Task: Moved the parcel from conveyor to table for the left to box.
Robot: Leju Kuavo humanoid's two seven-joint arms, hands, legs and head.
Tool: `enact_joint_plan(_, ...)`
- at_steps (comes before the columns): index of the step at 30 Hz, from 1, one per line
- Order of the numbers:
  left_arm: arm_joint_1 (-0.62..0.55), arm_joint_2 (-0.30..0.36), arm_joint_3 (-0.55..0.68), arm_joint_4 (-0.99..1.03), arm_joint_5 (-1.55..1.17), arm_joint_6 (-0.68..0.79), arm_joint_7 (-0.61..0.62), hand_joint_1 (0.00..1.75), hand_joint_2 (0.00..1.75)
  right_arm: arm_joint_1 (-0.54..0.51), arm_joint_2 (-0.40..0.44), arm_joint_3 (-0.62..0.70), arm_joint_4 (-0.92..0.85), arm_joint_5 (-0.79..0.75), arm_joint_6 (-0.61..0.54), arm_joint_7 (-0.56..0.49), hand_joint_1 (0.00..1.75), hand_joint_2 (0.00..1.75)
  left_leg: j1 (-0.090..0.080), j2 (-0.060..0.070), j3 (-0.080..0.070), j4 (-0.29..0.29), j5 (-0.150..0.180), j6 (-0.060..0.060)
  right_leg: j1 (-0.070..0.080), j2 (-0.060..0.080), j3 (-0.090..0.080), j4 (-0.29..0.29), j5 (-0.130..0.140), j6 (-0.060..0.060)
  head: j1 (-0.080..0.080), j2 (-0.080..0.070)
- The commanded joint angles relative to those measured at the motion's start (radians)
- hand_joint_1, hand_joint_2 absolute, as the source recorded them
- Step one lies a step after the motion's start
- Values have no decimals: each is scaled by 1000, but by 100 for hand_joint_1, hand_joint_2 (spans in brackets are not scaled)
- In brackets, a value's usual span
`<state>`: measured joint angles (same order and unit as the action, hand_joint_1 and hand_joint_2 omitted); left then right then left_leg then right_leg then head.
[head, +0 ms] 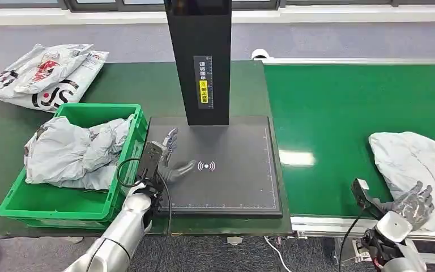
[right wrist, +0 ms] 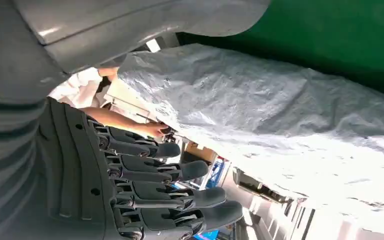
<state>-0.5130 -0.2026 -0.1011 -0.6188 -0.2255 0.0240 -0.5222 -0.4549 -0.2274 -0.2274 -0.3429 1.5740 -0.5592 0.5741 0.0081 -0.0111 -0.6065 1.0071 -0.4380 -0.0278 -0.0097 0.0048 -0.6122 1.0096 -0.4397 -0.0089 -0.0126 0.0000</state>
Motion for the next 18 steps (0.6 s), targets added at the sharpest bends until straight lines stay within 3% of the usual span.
enact_joint_plan(1, -19, 22, 12, 28, -2, -2, 6, 0, 175, -44, 7, 48, 56, -3, 9, -1, 0, 175, 0, 3, 2, -1, -1, 1, 0, 2, 1, -1, 0, 0, 0, 0)
enact_joint_plan(18, -23, 22, 24, 40, 3, -4, 4, 0, 175, -51, -1, 53, 68, -3, 31, 5, 0, 175, -1, 4, 4, -1, -1, 1, 0, 2, 3, -1, 0, 0, 0, 0)
